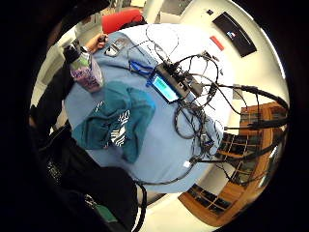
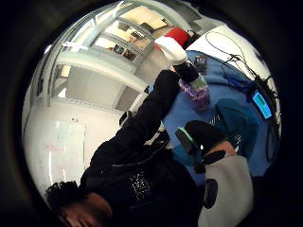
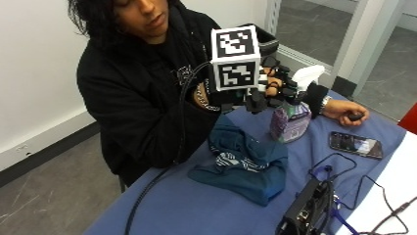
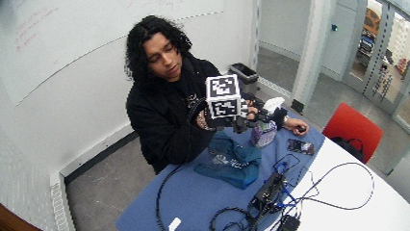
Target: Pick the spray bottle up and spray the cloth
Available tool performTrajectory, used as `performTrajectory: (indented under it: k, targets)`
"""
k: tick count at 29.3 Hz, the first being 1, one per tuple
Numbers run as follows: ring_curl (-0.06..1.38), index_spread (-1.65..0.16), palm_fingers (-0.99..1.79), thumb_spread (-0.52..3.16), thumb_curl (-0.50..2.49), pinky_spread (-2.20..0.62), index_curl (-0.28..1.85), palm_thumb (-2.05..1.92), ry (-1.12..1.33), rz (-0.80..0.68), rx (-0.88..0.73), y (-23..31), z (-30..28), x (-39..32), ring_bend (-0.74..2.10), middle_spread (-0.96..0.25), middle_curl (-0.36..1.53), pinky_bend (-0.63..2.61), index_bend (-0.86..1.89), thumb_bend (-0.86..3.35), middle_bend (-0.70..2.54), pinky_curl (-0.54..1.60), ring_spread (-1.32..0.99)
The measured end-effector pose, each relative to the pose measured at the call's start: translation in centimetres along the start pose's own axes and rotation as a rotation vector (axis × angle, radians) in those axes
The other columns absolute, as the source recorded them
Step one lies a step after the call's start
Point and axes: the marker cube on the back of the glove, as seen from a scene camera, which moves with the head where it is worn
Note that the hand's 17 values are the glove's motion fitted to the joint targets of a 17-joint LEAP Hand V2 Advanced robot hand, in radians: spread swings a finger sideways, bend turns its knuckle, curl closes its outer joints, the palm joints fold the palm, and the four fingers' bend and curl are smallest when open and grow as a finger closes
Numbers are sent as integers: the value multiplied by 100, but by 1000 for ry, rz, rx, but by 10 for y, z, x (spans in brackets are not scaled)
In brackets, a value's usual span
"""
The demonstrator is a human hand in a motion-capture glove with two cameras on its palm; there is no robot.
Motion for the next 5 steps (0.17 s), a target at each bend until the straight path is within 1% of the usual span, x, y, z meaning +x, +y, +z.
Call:
performTrajectory:
  k: [5]
  targets:
    - [31,-37,17,98,43,21,28,72,8,1,-21,0,2,-6,31,3,37,39,14,-2,24,35,5]
